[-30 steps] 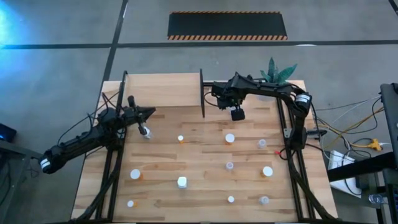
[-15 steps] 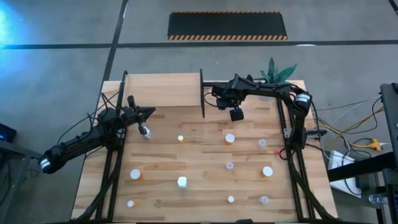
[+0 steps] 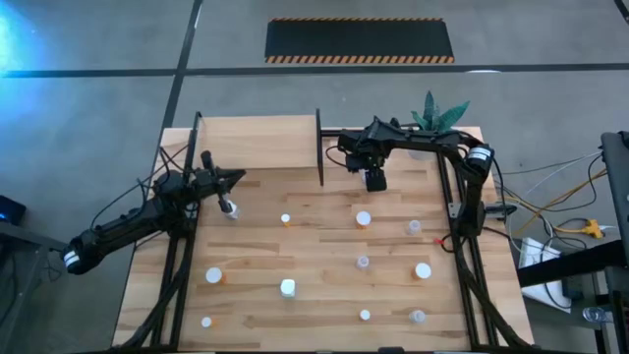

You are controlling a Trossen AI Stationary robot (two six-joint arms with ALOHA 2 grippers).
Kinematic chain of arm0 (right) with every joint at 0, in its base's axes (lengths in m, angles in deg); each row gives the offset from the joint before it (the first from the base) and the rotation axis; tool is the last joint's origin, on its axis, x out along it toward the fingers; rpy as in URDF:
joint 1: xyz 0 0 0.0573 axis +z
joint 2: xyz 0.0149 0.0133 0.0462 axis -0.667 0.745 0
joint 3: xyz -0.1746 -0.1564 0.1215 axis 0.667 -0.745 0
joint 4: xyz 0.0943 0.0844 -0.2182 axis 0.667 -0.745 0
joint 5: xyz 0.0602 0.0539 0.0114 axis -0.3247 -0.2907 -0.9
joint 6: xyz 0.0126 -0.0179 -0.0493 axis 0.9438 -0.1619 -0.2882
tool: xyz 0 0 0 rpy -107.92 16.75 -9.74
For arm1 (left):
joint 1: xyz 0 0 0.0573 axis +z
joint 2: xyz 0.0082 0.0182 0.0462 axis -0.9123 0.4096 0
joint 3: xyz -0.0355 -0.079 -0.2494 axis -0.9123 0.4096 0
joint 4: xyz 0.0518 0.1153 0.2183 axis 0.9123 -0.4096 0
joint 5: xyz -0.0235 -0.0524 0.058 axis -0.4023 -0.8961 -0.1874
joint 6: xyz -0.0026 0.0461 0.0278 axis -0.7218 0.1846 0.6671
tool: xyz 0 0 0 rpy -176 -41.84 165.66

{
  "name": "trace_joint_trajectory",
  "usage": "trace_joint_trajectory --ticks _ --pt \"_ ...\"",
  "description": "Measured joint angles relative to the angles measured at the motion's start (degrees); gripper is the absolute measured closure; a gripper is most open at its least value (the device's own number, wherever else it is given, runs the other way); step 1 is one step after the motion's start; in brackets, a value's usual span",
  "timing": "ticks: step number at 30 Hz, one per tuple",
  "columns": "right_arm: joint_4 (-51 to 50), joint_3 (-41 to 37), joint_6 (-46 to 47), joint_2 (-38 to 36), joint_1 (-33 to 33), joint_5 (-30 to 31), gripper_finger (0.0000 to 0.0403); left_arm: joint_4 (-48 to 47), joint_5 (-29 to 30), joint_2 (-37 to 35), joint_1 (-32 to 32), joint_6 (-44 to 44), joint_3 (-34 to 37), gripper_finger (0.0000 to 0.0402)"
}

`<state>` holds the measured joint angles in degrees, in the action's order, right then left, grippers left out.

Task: Pick and place medicine bottles onto shelf by color
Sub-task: Put the top white pill bottle on the shelf

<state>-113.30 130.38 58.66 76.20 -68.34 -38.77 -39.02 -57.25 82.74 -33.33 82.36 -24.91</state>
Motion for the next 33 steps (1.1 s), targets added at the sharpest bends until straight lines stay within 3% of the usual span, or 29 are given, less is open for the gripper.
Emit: trace_joint_trajectory --ticks 8,16,23,28,33 --pt "-6.34 8.65 6.3 0.04 0.93 0.02 0.0234 0.41 0.01 0.03 0.01 0.01 0.0 0.0394" --pt "-15.33 30.91 14.84 0.04 1.13 0.09 0.0235 0.9 0.0 -0.01 0.02 0.03 0.0 0.0394" --pt "-9.46 49.45 18.85 0.8 1.11 -0.22 0.0234 2.78 0.0 0.77 0.02 0.24 0.0 0.0394" --pt "2.37 49.95 20.46 1.32 0.65 -10.15 0.0234 4.88 0.02 1.58 0.02 0.56 0.0 0.0394" --pt "4.6 50.46 19.79 4.97 0.63 -17.28 0.0233 6.83 0.01 2.71 0.02 0.86 0.0 0.0394"
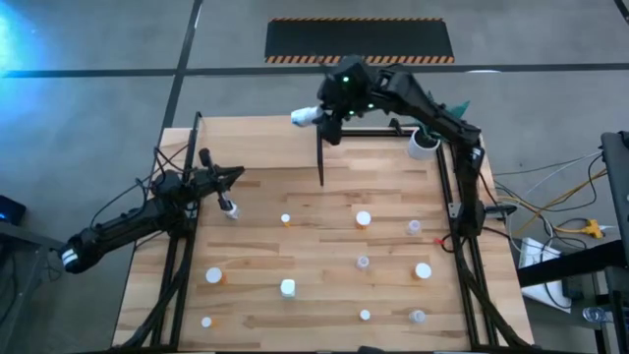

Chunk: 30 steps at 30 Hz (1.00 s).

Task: Pick and place medicine bottles onto shelf by color
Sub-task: Put the top white pill bottle on the shelf

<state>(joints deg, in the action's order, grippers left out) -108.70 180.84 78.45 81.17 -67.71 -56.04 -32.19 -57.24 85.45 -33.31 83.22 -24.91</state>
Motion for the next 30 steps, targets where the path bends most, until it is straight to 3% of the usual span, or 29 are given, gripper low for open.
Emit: trace_joint_trajectory --ticks 7,30 --pt "-1.9 0.34 0.0 5.0 0.14 -5.04 0.0233 -0.08 0.0 1.36 -0.01 0.71 0.0 0.0394" --pt "-5.19 0.34 -3.87 10.5 1.4 -1.08 0.0232 -0.13 0.01 2.55 0.0 0.73 0.0 0.0394"
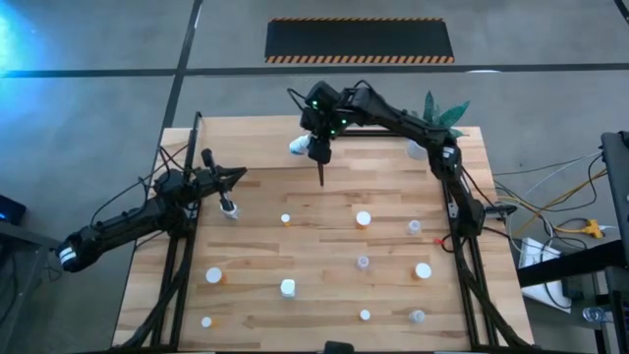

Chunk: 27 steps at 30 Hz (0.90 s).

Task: Pick and place medicine bottles onto shelf by color
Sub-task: Put the top white pill bottle on the shelf

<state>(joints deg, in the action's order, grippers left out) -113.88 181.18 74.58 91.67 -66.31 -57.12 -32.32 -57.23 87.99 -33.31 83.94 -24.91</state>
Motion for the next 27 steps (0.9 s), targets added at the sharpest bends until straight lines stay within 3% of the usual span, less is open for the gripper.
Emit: trace_joint_trajectory --ticks 27 --pt "-0.19 0.0 1.45 0.42 -0.02 2.17 0.0221 0.32 0.0 0.06 0.0 -0.02 0.0 0.0394"
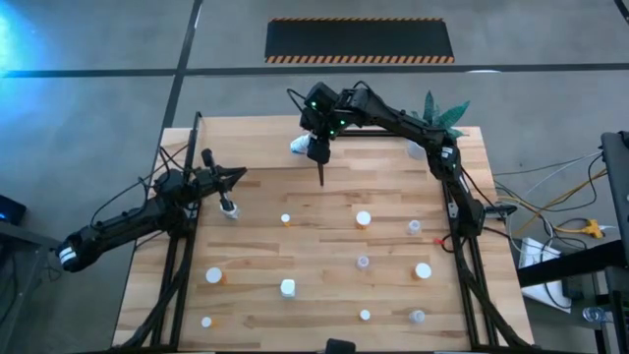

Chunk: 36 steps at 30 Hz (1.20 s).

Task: Pick and place medicine bottles onto shelf by color
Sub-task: Put the top white pill bottle on the shelf

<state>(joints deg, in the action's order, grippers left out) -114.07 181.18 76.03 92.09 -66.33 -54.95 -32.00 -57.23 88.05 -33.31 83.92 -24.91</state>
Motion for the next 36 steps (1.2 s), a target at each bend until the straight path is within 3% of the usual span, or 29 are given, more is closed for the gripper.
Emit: trace_joint_trajectory --ticks 36 --pt "-0.73 0.02 -1.06 0.0 0.37 1.92 0.0223 0.04 -0.02 -0.04 0.0 0.0 0.0 0.0394"
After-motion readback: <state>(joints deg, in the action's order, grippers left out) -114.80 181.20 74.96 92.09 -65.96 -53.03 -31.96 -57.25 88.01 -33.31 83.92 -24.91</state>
